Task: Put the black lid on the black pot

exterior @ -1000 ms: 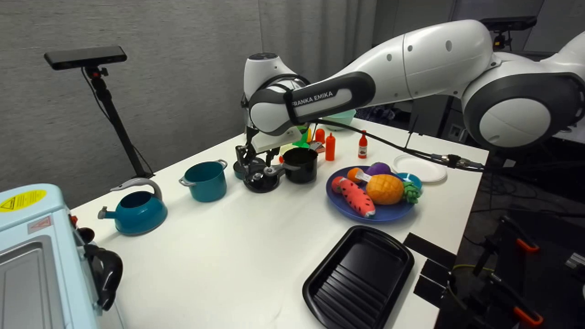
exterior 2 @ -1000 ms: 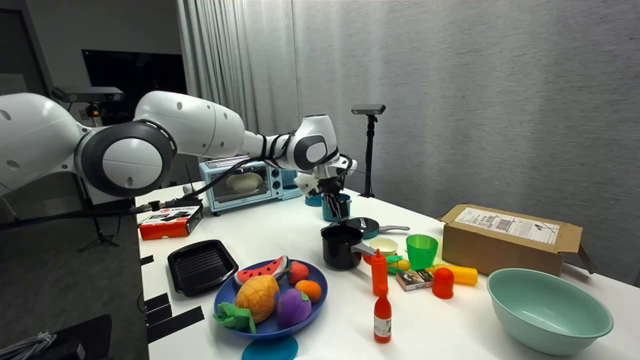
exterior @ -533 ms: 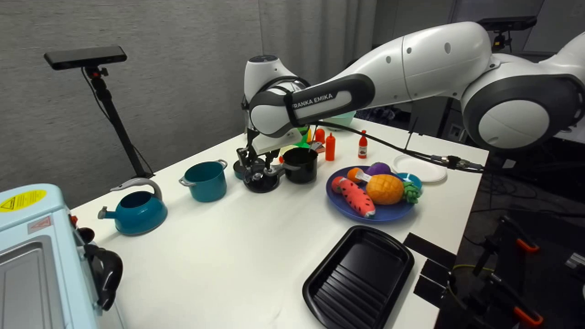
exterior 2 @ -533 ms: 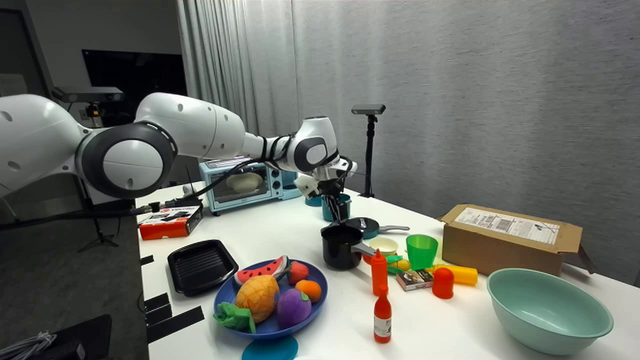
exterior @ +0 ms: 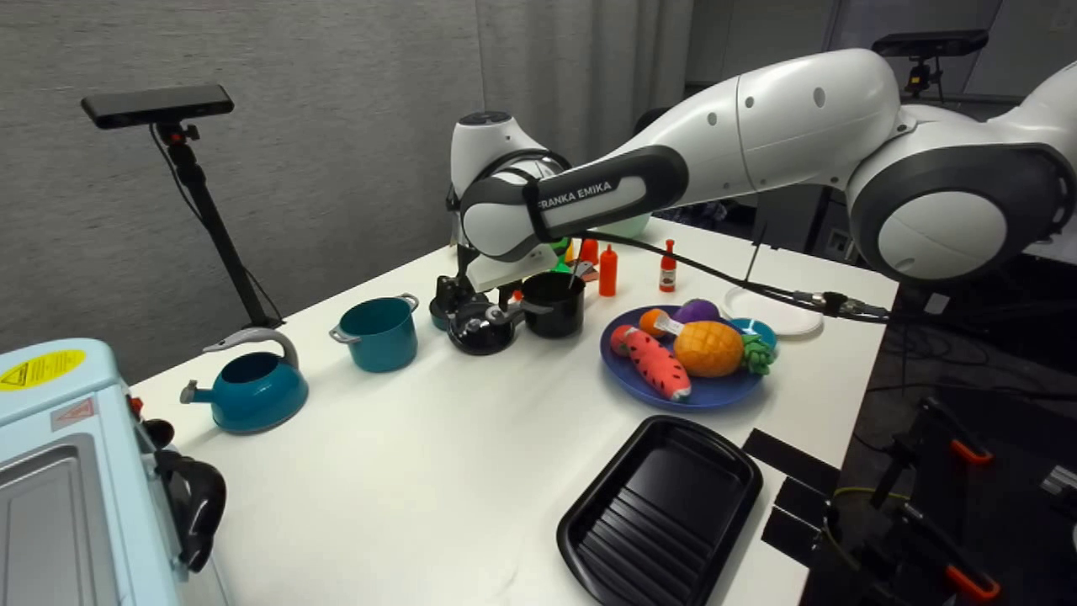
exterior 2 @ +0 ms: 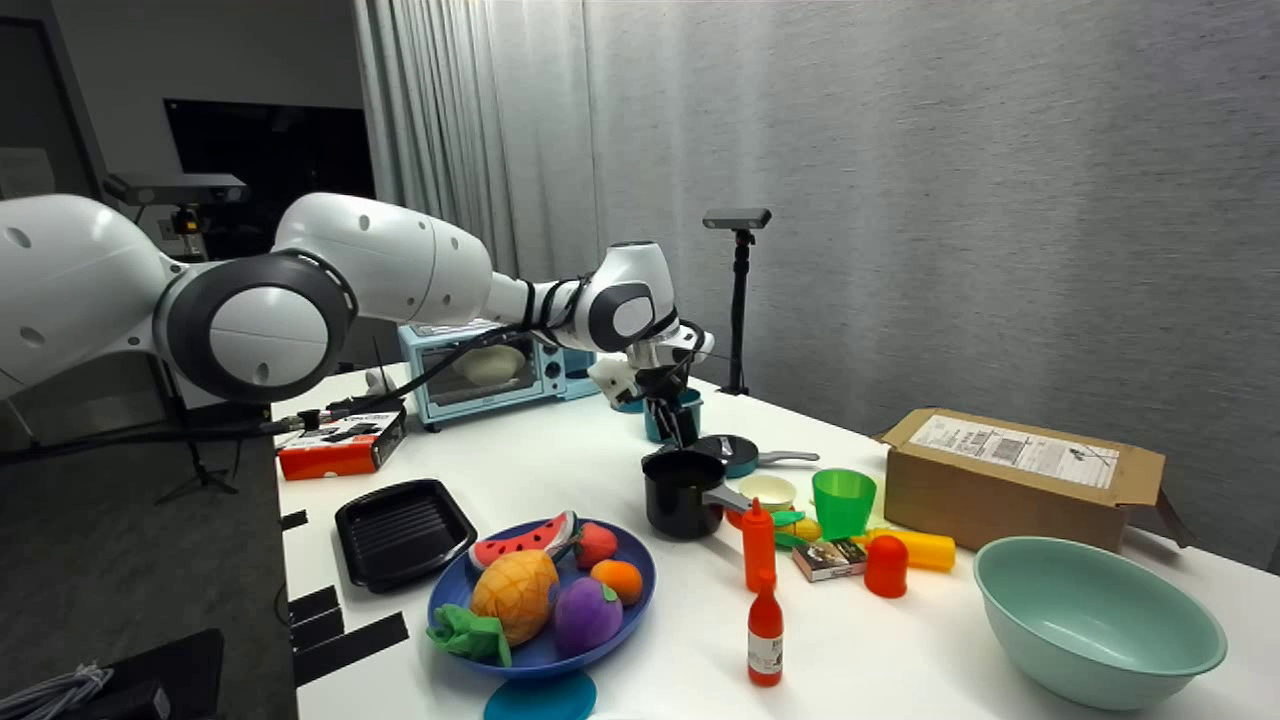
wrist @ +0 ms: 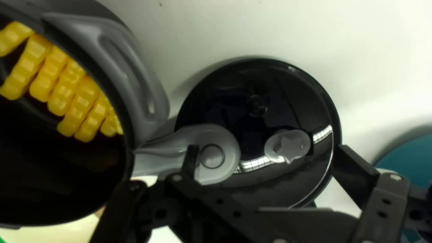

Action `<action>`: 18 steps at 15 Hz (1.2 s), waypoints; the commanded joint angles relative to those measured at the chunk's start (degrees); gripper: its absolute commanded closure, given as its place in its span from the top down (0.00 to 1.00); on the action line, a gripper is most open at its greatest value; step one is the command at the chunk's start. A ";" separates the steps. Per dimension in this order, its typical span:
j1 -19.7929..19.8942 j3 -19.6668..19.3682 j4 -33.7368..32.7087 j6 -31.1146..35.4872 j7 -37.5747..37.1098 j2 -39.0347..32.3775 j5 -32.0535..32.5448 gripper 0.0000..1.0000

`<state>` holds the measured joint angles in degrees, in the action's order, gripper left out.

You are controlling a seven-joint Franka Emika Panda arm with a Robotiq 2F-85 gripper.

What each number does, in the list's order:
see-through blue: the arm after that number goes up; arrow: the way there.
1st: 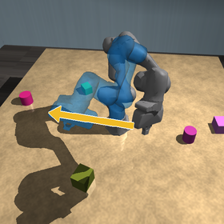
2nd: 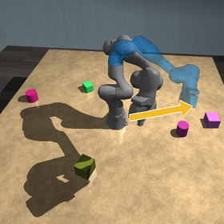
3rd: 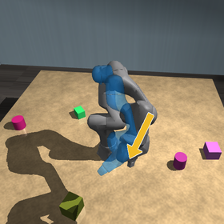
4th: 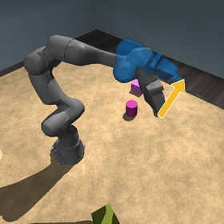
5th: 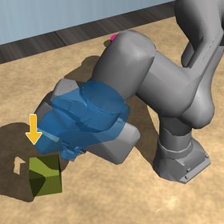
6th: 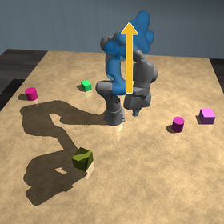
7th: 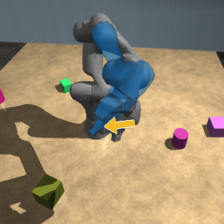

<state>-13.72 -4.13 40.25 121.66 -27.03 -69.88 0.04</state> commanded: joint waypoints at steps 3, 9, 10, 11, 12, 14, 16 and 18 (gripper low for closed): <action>0.10 0.03 -3.67 -1.80 2.12 -2.15 0.45 0.74; -0.06 -0.09 -4.32 -1.39 2.65 -2.27 0.46 0.27; -0.07 -0.08 -4.33 -1.41 2.67 -2.33 0.44 0.20; -0.08 -0.09 -4.36 -1.41 2.69 -2.38 0.44 0.11; -0.09 -0.09 -4.41 -1.44 2.69 -2.41 0.44 0.09; -0.19 -0.04 -4.52 -1.34 2.90 -2.32 0.47 0.09; -0.48 0.08 -4.75 -1.18 3.75 -1.94 0.59 0.09; -1.08 0.26 -5.08 -1.32 5.43 -1.13 0.76 0.09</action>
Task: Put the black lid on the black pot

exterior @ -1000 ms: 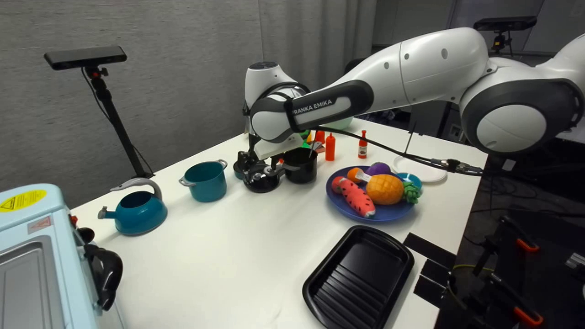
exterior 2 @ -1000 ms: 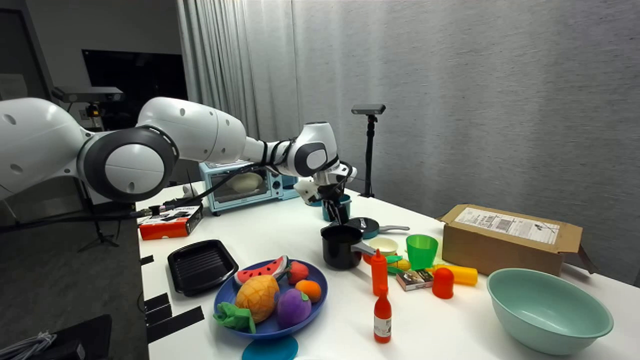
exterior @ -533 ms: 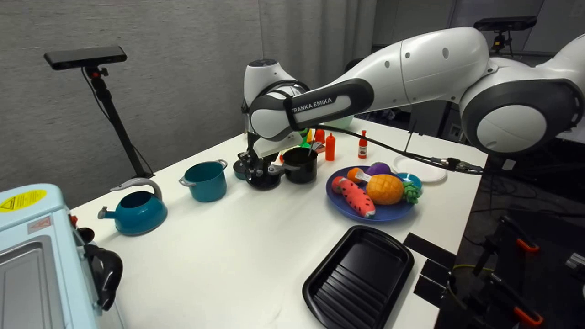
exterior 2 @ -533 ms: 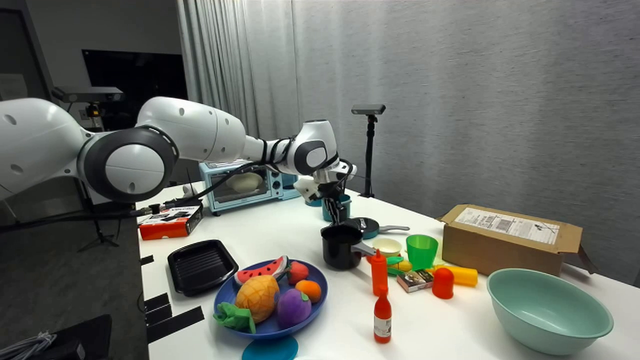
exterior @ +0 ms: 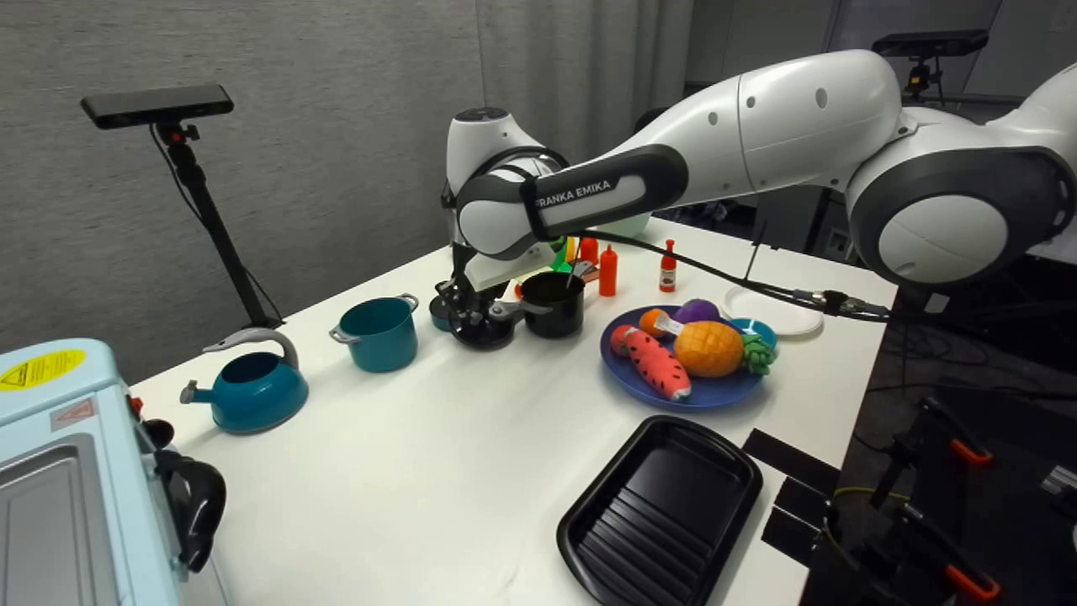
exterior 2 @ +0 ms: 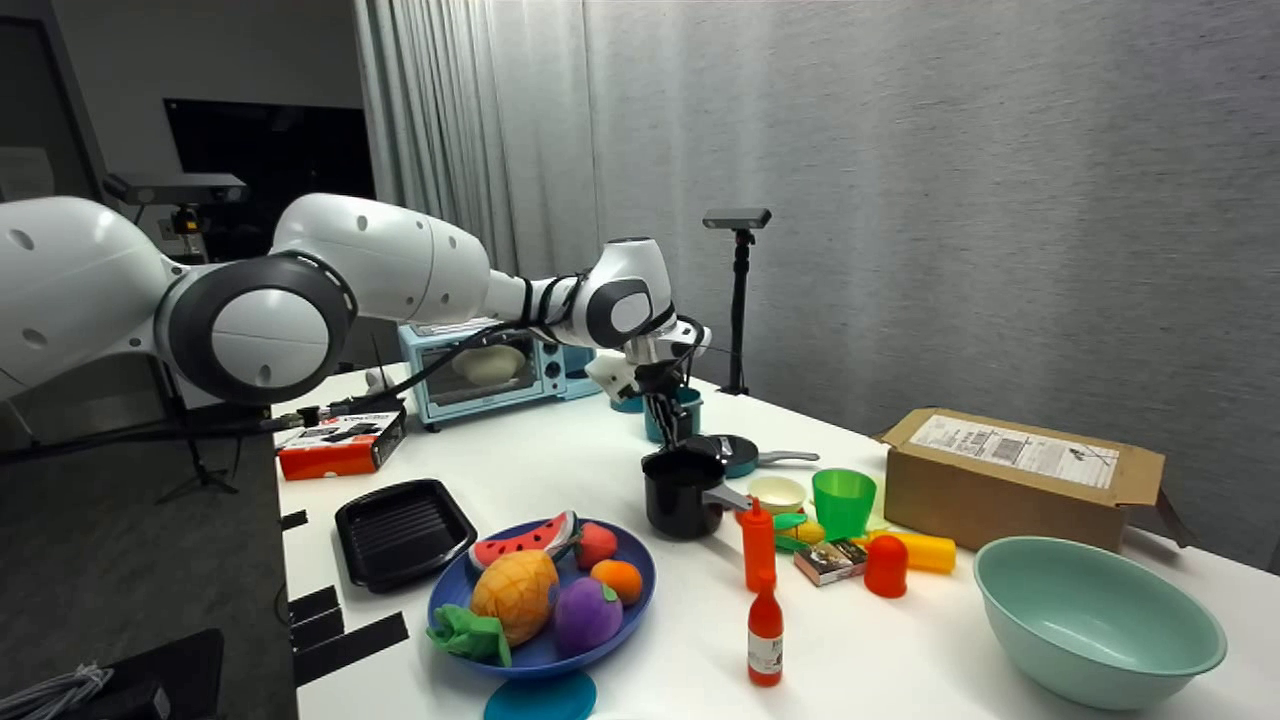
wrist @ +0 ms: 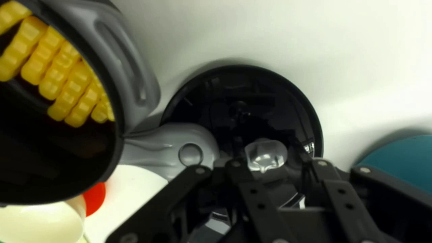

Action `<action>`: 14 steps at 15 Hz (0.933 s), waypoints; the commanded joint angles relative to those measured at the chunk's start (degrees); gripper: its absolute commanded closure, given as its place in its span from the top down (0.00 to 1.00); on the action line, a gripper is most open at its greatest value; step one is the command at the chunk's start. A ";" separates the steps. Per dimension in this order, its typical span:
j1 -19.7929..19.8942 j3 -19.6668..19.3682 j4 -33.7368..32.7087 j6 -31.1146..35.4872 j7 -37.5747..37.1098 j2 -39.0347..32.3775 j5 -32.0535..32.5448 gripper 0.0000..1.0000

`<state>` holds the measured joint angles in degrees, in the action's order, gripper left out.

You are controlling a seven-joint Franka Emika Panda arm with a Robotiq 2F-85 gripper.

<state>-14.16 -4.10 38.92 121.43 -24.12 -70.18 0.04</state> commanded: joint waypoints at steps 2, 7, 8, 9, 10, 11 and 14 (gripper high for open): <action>-1.55 0.18 -4.36 -1.33 4.76 0.05 1.06 0.09; -3.21 -0.08 -6.56 -1.98 9.30 1.16 1.03 0.09; -3.38 -0.23 -6.88 -2.11 9.97 1.46 1.06 0.09; -3.44 -0.31 -7.10 -2.32 10.58 1.80 1.00 0.09; -3.40 -0.29 -7.16 -2.92 11.32 2.36 0.91 0.09; -3.40 -0.59 -7.07 -4.18 12.10 3.12 1.19 0.09; -2.98 -1.01 -7.16 -8.19 14.69 5.33 1.29 0.09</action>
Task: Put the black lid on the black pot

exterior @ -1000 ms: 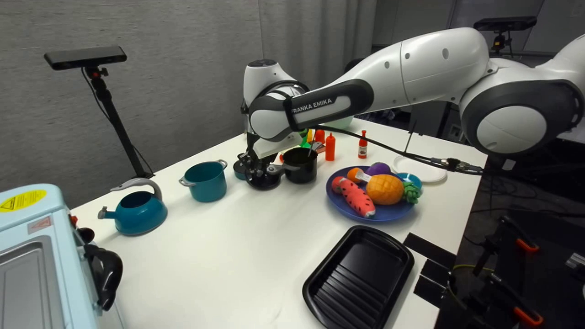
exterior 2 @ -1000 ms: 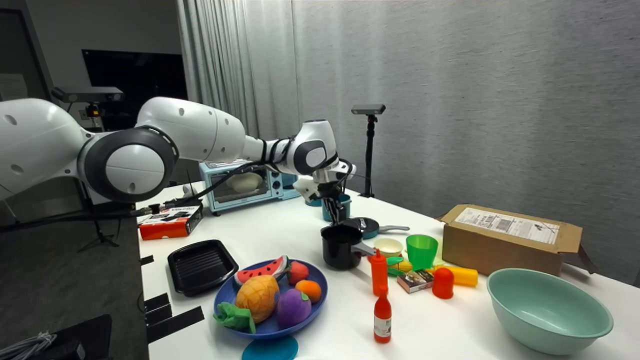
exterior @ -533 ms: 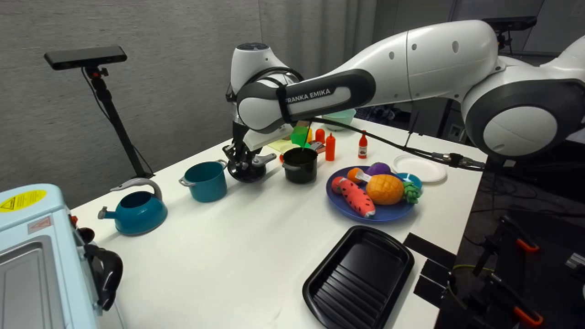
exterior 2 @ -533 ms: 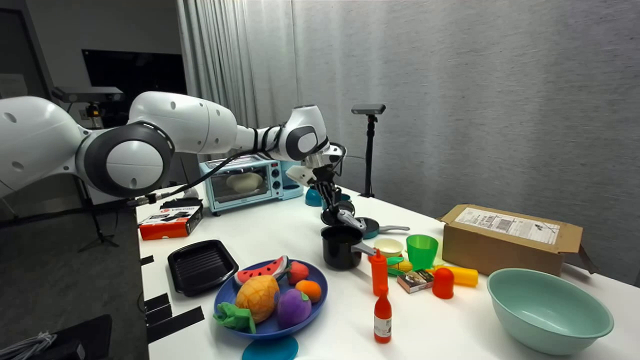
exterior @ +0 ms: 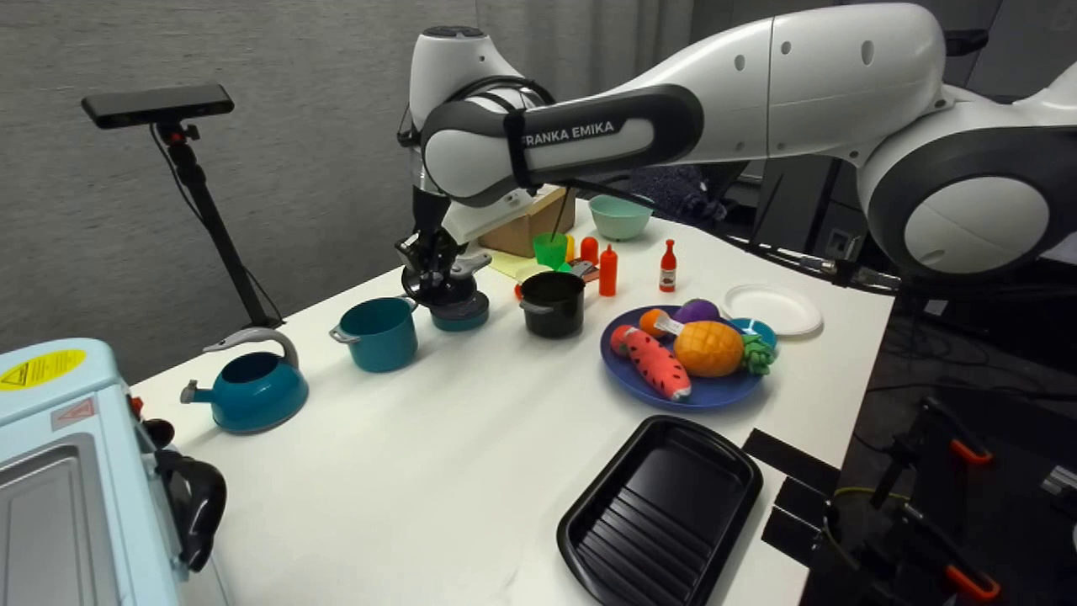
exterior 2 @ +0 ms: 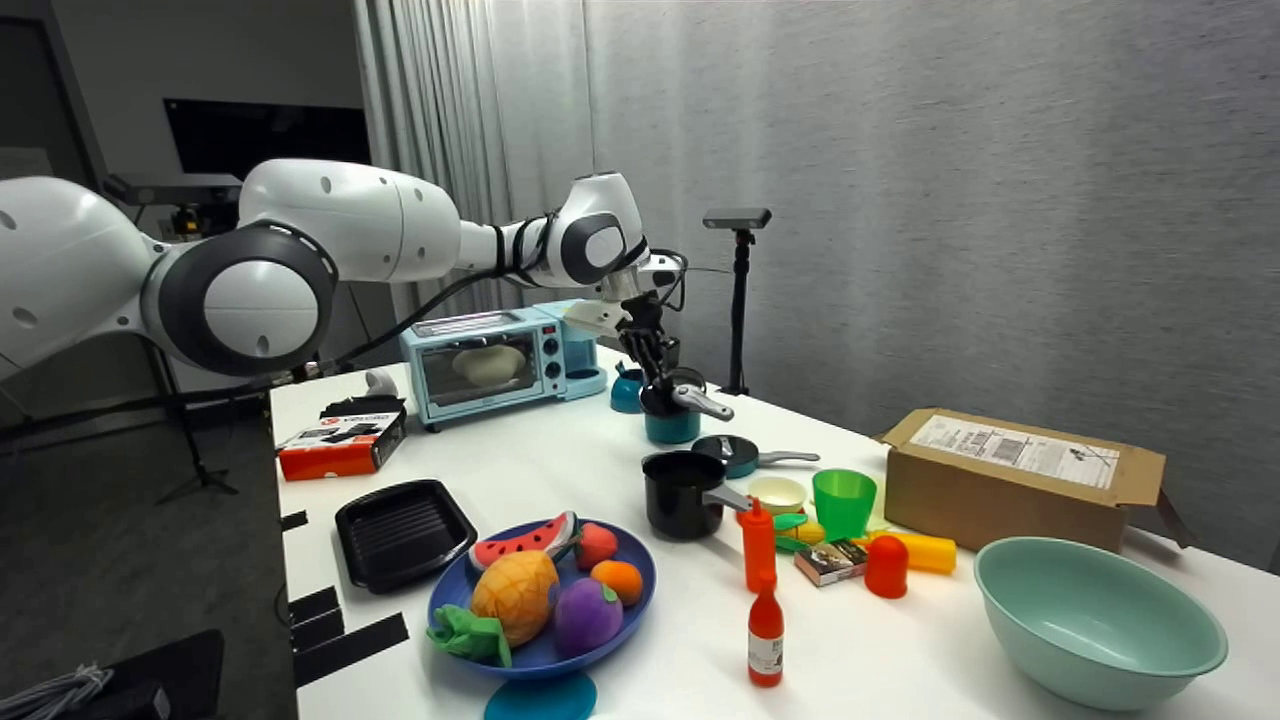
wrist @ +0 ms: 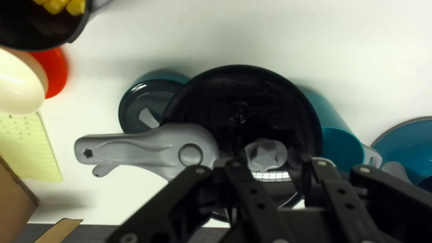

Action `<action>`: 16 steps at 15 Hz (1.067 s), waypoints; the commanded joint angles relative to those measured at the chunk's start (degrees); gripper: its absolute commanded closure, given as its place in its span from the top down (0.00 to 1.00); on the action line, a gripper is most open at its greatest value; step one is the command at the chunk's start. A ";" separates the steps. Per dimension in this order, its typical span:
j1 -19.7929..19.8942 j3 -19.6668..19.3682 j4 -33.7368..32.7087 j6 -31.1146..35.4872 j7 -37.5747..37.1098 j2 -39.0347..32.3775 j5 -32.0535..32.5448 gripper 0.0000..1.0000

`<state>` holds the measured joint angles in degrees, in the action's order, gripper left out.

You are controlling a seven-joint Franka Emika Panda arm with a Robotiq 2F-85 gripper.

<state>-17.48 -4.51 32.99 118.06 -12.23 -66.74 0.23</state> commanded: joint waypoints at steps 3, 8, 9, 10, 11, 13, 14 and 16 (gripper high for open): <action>1.06 -1.46 -0.78 -9.76 4.49 4.27 0.87 0.09; 2.84 -3.70 0.44 -16.06 4.01 6.41 0.69 0.09; 3.23 -4.12 0.70 -17.51 4.29 6.67 0.79 0.09; 3.85 -4.55 1.08 -19.28 4.41 7.05 0.70 0.09; 4.23 -4.92 1.21 -20.16 4.41 6.98 0.68 0.09; 4.99 -5.66 1.58 -22.54 4.39 6.89 0.68 0.09; 5.43 -5.96 1.50 -22.51 4.22 6.49 0.58 0.09; 6.26 -5.68 1.95 -22.75 4.21 5.93 -0.15 0.09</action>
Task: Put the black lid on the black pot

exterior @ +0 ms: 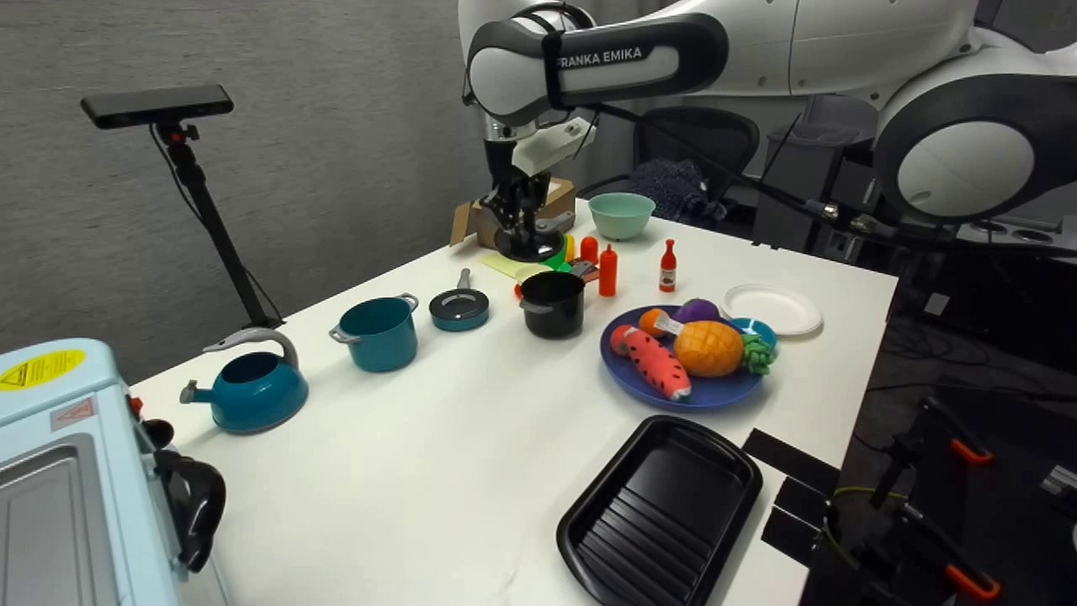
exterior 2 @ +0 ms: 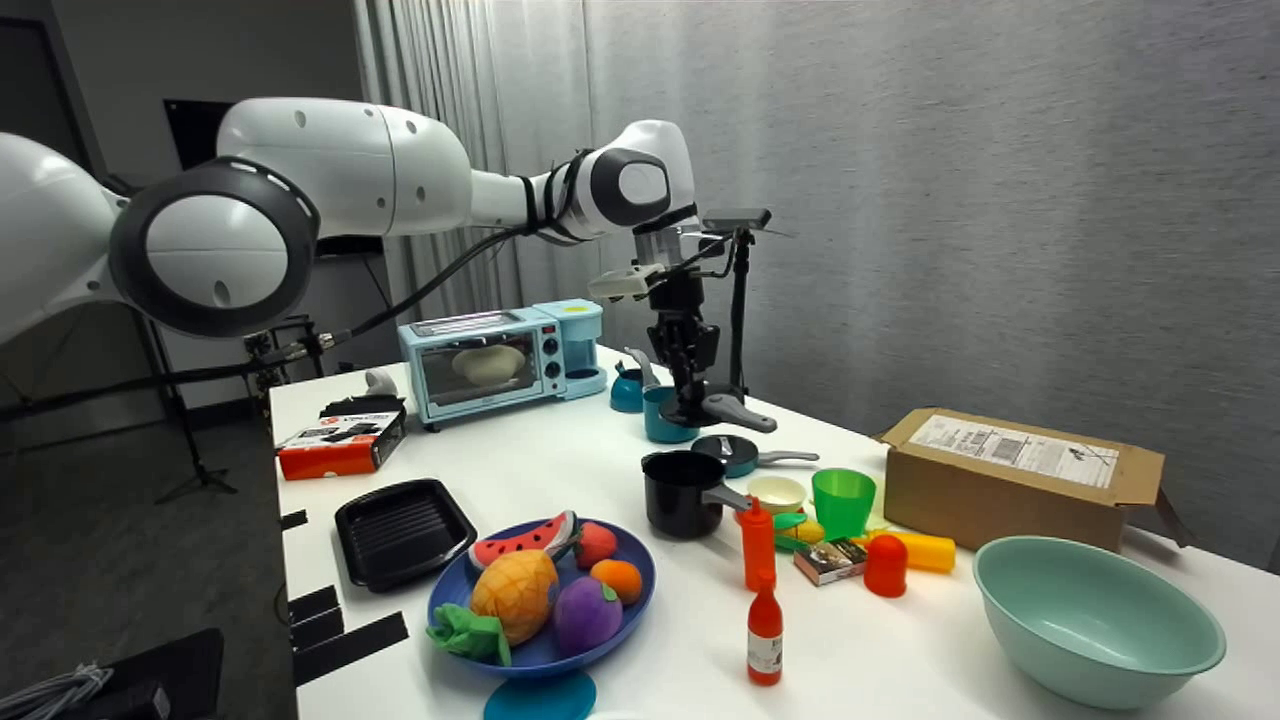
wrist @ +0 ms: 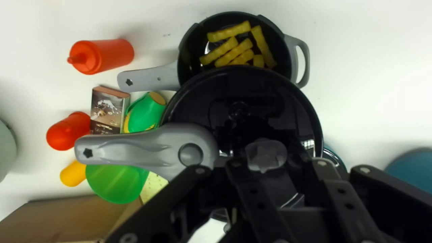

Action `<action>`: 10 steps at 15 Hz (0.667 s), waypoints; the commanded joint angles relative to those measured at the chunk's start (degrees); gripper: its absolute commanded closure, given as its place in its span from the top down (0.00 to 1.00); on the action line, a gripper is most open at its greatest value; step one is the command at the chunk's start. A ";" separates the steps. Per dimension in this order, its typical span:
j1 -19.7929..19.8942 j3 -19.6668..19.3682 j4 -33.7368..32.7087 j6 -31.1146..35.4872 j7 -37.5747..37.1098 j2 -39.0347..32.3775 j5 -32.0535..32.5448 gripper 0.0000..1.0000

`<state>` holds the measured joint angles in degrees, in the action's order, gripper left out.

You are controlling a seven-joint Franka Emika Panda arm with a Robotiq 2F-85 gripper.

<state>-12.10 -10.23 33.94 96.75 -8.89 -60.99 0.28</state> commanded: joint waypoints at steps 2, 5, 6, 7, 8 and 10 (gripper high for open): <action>1.24 0.73 2.50 -1.21 0.48 -0.12 -0.98 0.09; 1.40 1.77 5.38 1.59 0.22 -0.65 -2.23 0.09; 1.04 1.93 6.23 1.49 -0.01 -0.78 -2.30 0.09; 1.00 2.26 7.22 2.00 0.23 -0.56 -2.56 0.09; 0.79 2.31 8.46 2.37 0.54 -0.11 -2.31 0.09; 0.74 2.61 10.41 4.32 0.66 0.30 -2.15 0.09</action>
<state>-11.45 -8.26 41.03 98.41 -8.97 -62.24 -1.18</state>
